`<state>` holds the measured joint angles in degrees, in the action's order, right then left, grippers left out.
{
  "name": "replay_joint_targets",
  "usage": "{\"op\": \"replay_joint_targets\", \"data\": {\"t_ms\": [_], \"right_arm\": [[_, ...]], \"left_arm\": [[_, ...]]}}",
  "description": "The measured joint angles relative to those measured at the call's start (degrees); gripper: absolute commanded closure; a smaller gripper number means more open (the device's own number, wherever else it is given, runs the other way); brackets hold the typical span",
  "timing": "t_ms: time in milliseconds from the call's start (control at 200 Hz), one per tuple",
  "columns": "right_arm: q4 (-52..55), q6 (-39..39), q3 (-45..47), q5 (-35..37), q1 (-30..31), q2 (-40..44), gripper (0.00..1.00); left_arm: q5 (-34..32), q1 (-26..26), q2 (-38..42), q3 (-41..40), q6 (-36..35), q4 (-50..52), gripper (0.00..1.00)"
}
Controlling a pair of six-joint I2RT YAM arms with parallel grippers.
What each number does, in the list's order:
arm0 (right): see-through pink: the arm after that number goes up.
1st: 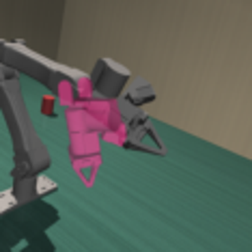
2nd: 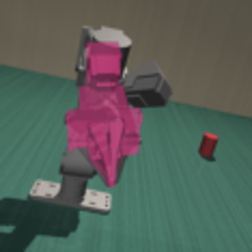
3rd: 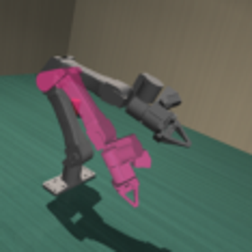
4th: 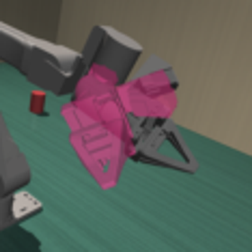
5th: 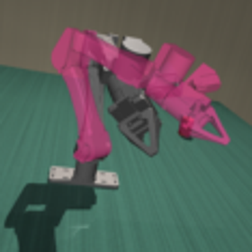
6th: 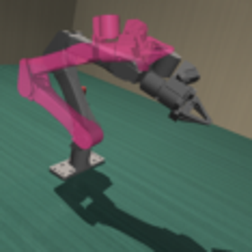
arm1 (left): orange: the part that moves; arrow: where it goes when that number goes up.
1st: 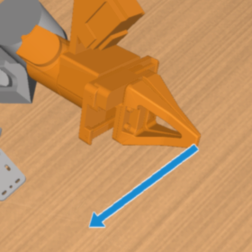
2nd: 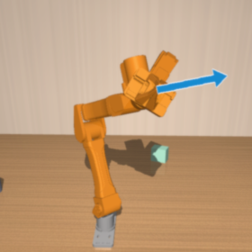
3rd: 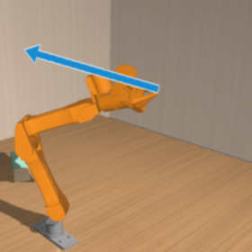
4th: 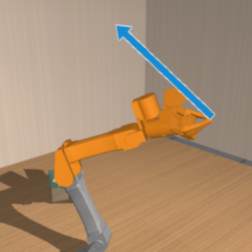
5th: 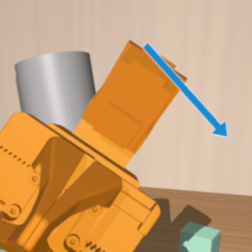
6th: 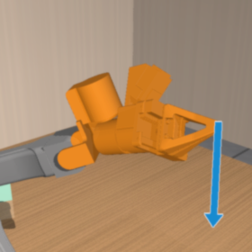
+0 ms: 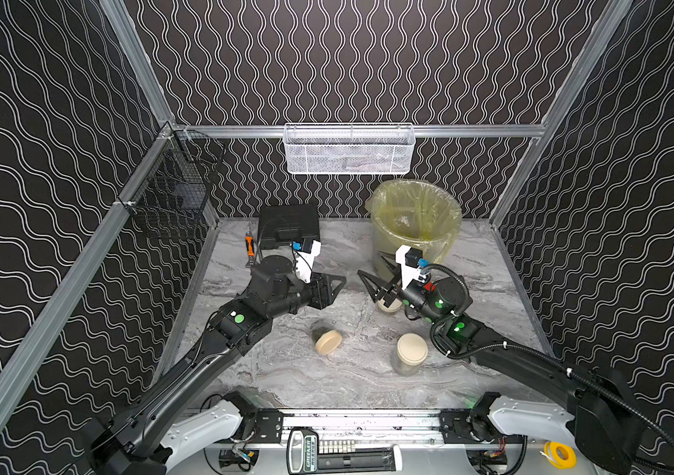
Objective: Empty moldy tea leaves from jars
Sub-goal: Pick up the jar from the center of the board.
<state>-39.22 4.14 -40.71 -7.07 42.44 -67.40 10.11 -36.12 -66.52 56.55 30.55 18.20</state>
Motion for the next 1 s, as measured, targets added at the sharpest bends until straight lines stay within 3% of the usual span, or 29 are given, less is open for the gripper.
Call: {"op": "replay_joint_targets", "data": {"t_ms": [60,175,280,555,771,1001], "right_arm": [[4.07,1.01,-1.38,0.85,0.0,0.9,0.14],[12.57,2.56,-3.28,3.06,0.0,2.67,0.05],[18.56,3.13,-4.04,4.9,0.0,4.74,0.0],[31.45,6.93,-6.95,6.36,0.0,6.91,0.0],[37.53,10.08,-6.54,6.58,0.0,8.7,0.0],[40.26,10.4,-6.54,7.21,0.0,10.21,0.0]], "left_arm": [[-3.41,0.0,0.37,-2.03,-0.66,2.36,0.39],[-7.69,0.0,1.9,-5.55,-0.9,5.35,0.18],[-9.88,0.0,1.31,-7.17,-1.16,7.28,0.1],[-9.16,-0.81,-4.85,-8.02,-5.25,12.44,0.05],[-8.24,-6.01,-14.12,-4.22,-9.81,16.11,0.01],[-16.24,-7.21,-21.46,-1.07,-9.66,21.11,0.01]]}}
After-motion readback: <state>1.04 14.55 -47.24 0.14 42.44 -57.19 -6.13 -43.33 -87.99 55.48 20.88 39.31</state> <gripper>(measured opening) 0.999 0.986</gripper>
